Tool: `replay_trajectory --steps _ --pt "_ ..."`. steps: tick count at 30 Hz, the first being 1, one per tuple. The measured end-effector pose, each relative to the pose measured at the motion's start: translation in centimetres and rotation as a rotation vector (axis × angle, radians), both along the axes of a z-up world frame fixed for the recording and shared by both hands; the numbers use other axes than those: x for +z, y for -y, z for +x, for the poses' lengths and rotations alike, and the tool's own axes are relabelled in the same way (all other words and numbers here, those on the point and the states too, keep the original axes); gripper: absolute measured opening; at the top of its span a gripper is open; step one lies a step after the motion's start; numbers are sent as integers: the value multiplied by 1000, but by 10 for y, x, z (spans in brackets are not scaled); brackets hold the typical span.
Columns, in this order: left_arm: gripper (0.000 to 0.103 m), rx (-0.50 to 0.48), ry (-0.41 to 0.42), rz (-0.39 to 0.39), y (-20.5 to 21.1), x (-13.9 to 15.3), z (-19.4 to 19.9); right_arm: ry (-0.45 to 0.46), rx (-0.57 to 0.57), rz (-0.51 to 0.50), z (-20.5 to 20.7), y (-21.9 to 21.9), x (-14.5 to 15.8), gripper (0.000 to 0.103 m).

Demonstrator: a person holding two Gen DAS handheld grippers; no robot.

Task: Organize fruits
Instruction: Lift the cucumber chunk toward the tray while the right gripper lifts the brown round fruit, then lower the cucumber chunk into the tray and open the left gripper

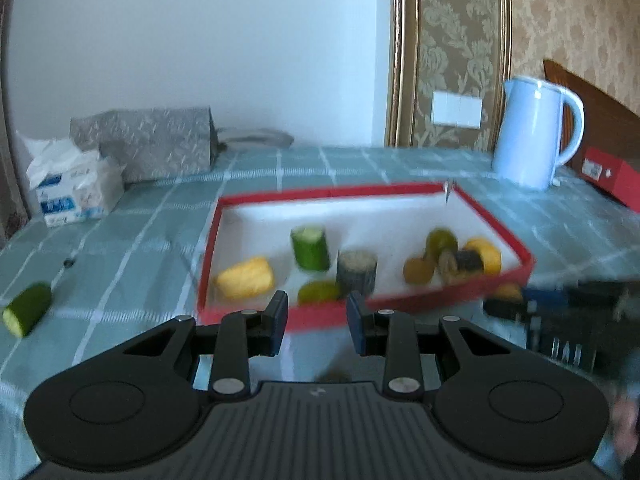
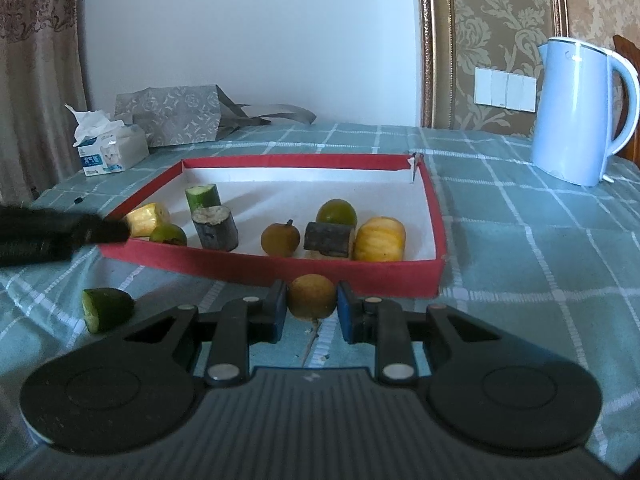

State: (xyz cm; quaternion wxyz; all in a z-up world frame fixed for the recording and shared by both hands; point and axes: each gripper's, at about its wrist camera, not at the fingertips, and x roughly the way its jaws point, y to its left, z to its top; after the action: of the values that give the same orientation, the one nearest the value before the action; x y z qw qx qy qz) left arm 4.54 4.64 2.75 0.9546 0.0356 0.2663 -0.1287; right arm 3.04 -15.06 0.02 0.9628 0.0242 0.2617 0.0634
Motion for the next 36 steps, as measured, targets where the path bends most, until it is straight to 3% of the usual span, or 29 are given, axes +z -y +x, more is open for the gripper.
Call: replay_trajectory --steps 8,15,27,36 --pt "32 -33 -137 -20 -1 -25 7 -10 8 -4 0 -2 -1 25" --pt "32 -38 -169 -71 -11 -32 5 -8 12 -4 0 -2 -1 25" --pt "31 -35 -77 -25 -6 -23 0 -6 11 -1 -1 -1 -1 25" --pt "31 41 -11 -9 -3 2 46 -24 19 -26 0 -6 -4 25"
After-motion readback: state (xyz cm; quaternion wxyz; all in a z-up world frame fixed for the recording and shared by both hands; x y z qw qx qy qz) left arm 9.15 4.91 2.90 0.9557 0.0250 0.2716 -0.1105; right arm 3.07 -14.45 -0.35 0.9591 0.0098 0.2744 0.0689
